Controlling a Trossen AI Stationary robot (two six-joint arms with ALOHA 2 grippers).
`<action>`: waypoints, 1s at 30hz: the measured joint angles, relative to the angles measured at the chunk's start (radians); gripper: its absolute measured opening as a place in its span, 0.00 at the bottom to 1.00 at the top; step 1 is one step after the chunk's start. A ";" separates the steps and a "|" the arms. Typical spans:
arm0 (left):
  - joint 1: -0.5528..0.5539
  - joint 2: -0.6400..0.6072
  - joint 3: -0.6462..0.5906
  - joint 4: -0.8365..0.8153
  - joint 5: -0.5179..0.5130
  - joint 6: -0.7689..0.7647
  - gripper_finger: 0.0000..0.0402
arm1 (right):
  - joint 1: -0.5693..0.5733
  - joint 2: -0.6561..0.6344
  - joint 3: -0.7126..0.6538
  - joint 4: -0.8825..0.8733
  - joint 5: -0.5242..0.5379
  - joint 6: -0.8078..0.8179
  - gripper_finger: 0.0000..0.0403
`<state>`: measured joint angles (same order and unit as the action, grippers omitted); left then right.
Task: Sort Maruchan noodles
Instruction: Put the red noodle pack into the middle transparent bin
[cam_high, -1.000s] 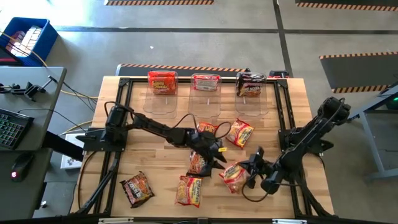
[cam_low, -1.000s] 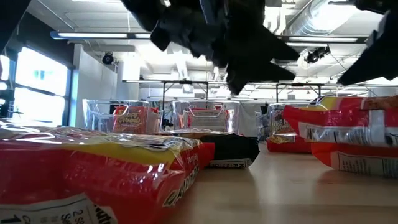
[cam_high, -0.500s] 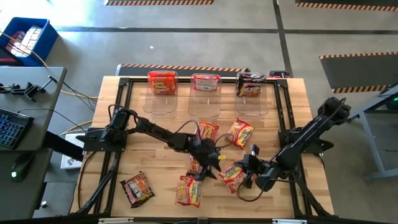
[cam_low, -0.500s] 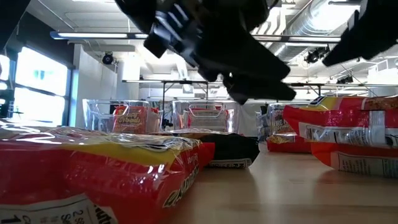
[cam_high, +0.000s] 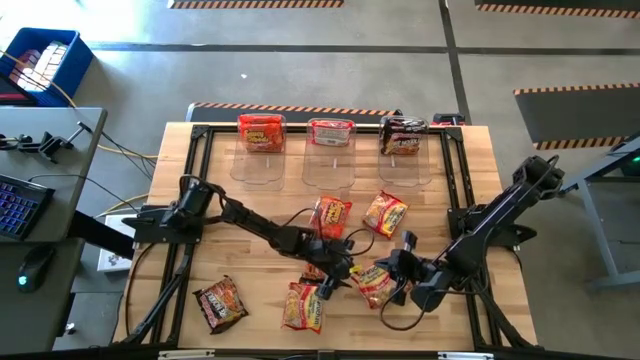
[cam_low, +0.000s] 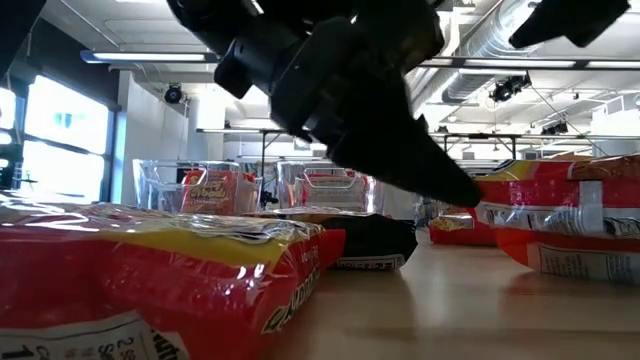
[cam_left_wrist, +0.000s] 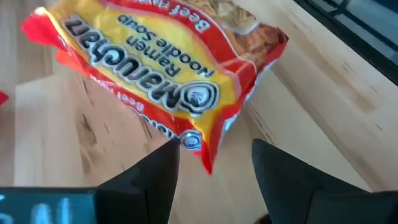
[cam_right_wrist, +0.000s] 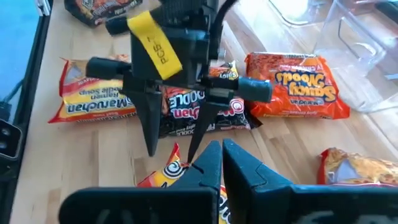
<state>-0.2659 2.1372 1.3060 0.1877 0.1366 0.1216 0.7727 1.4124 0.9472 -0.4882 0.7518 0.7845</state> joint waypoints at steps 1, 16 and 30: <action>-0.002 0.002 0.000 0.009 0.000 -0.009 0.48 | 0.000 0.000 0.010 -0.011 0.000 0.001 0.00; 0.004 0.024 0.001 0.109 0.044 -0.040 0.02 | 0.000 0.000 0.112 -0.205 -0.069 0.084 0.33; 0.095 0.023 0.001 0.332 0.179 -0.401 0.00 | 0.001 0.000 0.121 -0.320 -0.254 0.263 0.68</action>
<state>-0.1714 2.1605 1.3067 0.5197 0.3157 -0.2798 0.7734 1.4124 1.0679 -0.8082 0.4976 1.0471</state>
